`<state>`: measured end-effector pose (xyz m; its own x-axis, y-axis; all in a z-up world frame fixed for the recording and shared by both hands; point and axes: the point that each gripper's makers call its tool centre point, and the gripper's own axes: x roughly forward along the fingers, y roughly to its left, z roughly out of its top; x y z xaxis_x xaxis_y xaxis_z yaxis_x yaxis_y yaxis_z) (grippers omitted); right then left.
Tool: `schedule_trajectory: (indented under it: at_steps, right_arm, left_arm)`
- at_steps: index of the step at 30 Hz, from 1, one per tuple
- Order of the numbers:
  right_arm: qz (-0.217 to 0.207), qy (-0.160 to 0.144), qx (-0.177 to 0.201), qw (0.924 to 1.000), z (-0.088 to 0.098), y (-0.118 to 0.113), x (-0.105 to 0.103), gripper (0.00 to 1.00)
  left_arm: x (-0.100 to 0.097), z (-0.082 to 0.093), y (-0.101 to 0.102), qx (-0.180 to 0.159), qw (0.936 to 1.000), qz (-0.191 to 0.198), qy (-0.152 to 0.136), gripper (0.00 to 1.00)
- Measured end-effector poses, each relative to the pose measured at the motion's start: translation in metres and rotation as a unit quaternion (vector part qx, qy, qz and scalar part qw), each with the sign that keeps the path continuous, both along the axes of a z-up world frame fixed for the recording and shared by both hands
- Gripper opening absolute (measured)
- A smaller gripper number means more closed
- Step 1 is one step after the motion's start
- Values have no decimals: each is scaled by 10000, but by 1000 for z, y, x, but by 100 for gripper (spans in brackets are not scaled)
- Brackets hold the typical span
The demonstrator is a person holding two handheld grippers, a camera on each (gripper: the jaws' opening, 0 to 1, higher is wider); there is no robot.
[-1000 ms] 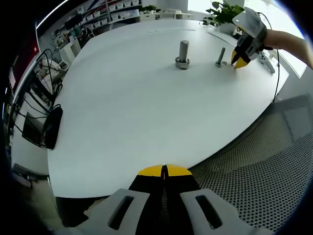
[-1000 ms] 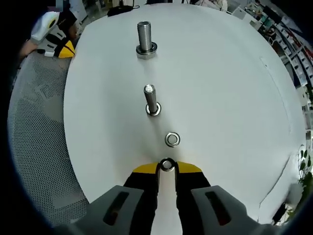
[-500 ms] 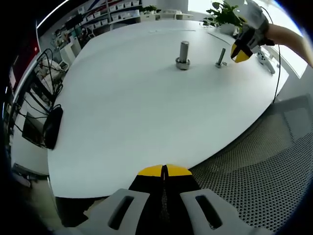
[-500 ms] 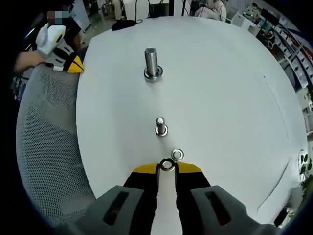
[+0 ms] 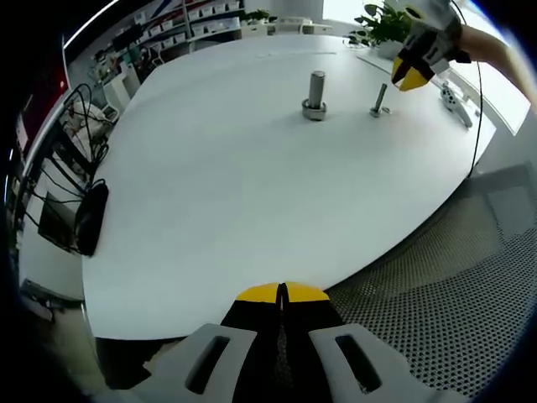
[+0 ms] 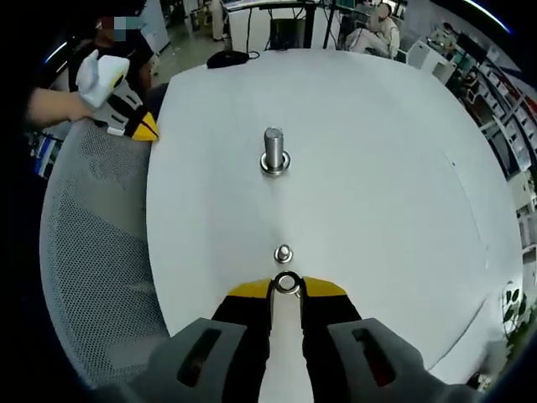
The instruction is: Place the washer onto the threaded stud by aligning its center hole with the stud, sliding it down to the base, and recovering from edge contact or off-axis alignment until the washer reaches the visible bottom stop.
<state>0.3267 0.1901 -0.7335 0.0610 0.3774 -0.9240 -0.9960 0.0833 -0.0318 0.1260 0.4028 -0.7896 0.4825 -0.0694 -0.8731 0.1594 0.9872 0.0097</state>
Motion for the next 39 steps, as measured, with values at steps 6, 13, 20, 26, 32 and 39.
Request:
schedule_trajectory:
  at_steps: [6, 13, 20, 26, 32, 39]
  right_arm:
    - [141, -69, -15, 9999, 3, 7, -2, 14]
    - [211, -122, 18, 9997, 4, 14, -1, 14]
    - [317, -113, -7, 9994, 1, 21, -2, 14]
    - [331, -100, -164, 9993, -3, 20, 1, 14]
    - [399, -72, -263, 9988, -7, 23, -1, 14]
    - [497, -83, -420, 9978, -16, 24, 2, 14]
  left_arm:
    - [0, 0, 0, -10, 10000, -5, 4, 0]
    - [-1, 0, 0, -11, 10000, 5, 22, 0]
    - [0, -1, 0, -12, 10000, 17, 6, 0]
    - [1, -1, 0, -11, 10000, 17, -7, 0]
    - [1, 0, 0, -18, 10000, 21, -16, 0]
    - [0, 0, 0, -16, 10000, 27, -5, 0]
